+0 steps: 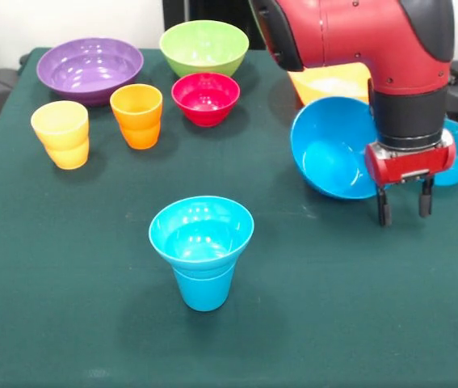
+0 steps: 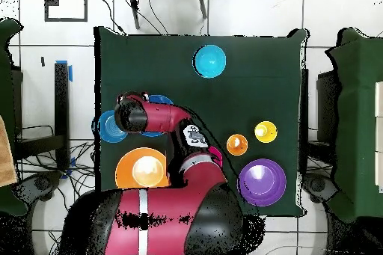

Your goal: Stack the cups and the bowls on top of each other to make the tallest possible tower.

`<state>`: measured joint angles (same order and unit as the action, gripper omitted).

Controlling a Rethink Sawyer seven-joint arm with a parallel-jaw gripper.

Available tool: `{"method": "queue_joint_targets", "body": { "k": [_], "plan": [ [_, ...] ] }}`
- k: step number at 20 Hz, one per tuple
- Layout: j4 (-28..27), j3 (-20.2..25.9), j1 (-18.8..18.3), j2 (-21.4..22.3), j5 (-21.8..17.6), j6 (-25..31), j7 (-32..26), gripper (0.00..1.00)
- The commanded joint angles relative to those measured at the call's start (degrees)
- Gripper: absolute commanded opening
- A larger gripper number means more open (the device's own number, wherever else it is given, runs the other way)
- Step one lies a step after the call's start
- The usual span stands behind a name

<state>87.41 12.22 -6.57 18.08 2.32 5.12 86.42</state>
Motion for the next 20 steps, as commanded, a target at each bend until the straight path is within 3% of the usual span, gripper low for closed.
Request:
{"method": "queue_joint_targets", "body": {
  "k": [1,5,11,16,20],
  "plan": [
    [4.1,0.7,-4.7,-3.2,-7.9,4.6,-0.4,1.0],
    [4.8,2.0,-9.1,-3.8,-12.6,6.2,-4.0,1.0],
    [7.3,2.8,-12.7,0.7,-16.7,11.6,-4.6,1.0],
    [8.3,6.2,-13.6,1.9,-16.5,12.7,-1.7,1.0],
    [8.3,8.9,-12.2,3.6,-13.9,14.9,1.1,1.0]
  ]
}}
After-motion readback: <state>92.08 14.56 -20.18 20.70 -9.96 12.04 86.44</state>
